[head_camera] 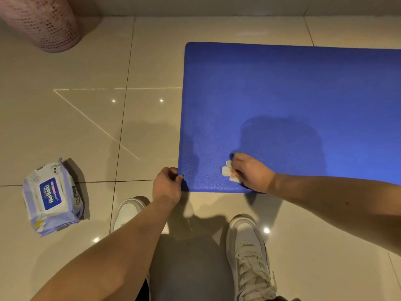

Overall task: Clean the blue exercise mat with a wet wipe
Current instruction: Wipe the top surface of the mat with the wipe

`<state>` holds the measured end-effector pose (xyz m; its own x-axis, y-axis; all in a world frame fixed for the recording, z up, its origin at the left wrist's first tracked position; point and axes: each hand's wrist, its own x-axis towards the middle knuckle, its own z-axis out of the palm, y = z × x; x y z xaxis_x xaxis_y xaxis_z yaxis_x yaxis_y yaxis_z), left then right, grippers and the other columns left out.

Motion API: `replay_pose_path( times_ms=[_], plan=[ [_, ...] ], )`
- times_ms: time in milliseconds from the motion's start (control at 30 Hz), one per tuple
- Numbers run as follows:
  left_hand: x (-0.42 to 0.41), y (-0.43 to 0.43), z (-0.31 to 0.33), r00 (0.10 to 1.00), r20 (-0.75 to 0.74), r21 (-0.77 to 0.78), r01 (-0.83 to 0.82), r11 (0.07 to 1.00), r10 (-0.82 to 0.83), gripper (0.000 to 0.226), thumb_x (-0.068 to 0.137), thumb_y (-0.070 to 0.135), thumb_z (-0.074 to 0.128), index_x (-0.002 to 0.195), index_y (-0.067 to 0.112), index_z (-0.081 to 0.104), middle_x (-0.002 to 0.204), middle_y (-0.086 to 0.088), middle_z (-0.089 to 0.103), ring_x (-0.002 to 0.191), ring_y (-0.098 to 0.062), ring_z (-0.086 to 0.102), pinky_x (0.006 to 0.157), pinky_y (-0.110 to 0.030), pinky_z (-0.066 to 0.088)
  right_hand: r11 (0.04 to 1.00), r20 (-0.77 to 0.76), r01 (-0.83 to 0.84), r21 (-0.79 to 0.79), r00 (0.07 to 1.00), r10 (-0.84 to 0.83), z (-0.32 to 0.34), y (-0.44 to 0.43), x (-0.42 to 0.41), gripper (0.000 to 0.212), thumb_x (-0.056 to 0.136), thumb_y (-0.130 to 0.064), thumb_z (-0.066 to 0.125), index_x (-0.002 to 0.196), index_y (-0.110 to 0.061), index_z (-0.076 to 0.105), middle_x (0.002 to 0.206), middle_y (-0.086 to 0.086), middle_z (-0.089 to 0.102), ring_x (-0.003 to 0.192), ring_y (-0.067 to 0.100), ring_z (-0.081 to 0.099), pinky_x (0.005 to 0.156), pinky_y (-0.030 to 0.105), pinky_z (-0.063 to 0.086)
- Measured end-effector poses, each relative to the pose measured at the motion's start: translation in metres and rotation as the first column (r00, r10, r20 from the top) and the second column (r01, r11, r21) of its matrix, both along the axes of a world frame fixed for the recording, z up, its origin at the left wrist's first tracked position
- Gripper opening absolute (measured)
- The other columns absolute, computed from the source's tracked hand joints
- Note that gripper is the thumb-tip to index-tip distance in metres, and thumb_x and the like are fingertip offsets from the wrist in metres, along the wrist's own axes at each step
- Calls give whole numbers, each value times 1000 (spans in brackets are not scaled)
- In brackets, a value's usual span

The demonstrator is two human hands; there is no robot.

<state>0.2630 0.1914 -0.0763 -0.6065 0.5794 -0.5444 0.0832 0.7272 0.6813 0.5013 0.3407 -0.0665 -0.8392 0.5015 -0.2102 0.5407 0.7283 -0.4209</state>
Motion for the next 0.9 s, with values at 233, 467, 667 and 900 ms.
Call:
replay_pose_path(
  times_ms=[233, 467, 667, 900],
  plan=[
    [1, 1, 2, 1000, -5, 24, -3, 1000, 3, 7, 96, 14, 63, 101, 11, 59, 85, 10, 64, 84, -21, 61, 78, -27, 43, 989, 50, -146, 31, 988, 144, -7, -15, -70, 19, 90, 7, 62, 75, -1, 55, 85, 8, 44, 80, 22, 45, 79, 18, 40],
    [-3, 8, 3, 999, -44, 38, 21, 999, -20, 7, 96, 12, 60, 102, 16, 60, 90, 6, 65, 88, -20, 60, 80, -26, 41, 997, -97, -75, -16, 993, 73, -16, -28, -134, 15, 81, 3, 76, 92, -6, 70, 92, 11, 59, 92, 31, 54, 89, 36, 43],
    [-2, 14, 2, 999, -35, 21, 7, 1000, -7, 4, 95, 14, 62, 98, 15, 59, 88, 5, 64, 86, -22, 61, 77, -26, 41, 980, -84, -108, 165, 989, 123, -12, -14, -72, 27, 76, -5, 80, 97, -20, 77, 112, 1, 61, 97, 29, 52, 77, 39, 38],
    [-5, 16, 1, 998, -51, -2, 29, 1000, -29, 8, 95, 17, 64, 100, 13, 59, 89, 6, 64, 91, -24, 62, 80, -28, 43, 949, 92, 11, 314, 995, -42, -9, 9, -47, 9, 88, -20, 74, 97, -21, 72, 86, -3, 45, 76, 18, 36, 67, 30, 30]
  ],
)
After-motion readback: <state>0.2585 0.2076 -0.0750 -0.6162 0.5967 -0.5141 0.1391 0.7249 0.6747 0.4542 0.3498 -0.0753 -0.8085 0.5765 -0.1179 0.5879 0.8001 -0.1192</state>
